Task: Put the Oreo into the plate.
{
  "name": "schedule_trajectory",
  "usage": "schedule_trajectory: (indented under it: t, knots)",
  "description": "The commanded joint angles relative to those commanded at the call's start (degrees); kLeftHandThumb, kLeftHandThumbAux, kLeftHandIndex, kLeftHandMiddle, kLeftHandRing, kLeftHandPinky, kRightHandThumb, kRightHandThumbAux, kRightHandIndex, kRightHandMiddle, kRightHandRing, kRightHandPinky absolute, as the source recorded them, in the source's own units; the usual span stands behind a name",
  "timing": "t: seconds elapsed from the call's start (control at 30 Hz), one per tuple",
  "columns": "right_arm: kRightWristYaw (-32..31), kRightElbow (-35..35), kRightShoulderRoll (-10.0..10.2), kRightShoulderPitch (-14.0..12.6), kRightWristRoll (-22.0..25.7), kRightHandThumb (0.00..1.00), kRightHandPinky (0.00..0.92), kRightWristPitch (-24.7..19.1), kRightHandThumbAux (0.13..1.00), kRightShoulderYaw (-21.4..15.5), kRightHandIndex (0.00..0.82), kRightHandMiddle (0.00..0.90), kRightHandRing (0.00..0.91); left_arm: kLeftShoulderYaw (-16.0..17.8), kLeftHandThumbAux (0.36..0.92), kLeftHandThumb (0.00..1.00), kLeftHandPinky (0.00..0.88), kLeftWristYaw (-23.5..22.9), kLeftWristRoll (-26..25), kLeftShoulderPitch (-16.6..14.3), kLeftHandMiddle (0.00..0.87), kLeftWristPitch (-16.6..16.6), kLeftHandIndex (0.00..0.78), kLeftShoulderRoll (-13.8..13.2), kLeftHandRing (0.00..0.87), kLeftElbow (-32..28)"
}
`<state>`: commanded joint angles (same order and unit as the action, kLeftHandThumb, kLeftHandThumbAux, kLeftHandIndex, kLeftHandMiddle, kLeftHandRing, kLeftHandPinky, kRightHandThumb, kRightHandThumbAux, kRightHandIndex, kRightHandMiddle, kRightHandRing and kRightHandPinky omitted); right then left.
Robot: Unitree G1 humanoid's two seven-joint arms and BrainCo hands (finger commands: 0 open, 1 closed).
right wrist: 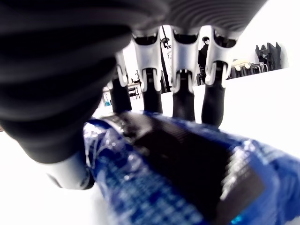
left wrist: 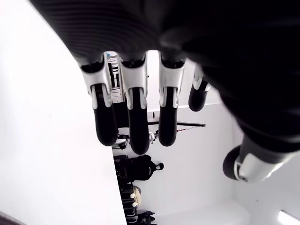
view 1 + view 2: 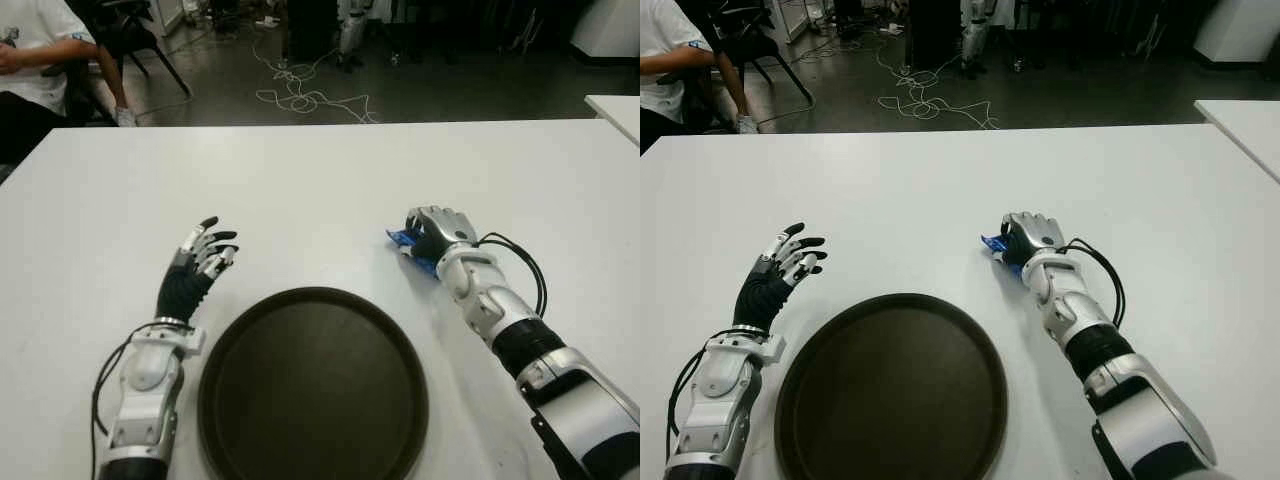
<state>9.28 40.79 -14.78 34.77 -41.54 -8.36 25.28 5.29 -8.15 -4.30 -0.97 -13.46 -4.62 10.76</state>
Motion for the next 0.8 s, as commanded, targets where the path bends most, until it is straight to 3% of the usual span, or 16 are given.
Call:
schedule_trajectory:
  t: [0.4, 0.8]
  knots:
    - [-4.51, -20.21, -4.07, -6.38, -1.53, 0.291, 0.608, -3.14, 0.755, -1.07, 0.534, 0.627, 0.631, 0.06, 0.553, 0.382, 0.311, 0.17, 0.22, -1.24, 0.268, -1.91, 0.11, 0.11, 0.287, 2.55]
    - [-9.58, -36.94, -5.02, -10.39, -2.37, 0.275, 0.664, -6.34, 0.775, -2.66, 0.543, 0.678, 0.681, 0.13, 0.542, 0.363, 0.316, 0.15, 0.14, -2.52, 0.273, -3.48, 0.115, 0.11, 0.294, 5.28]
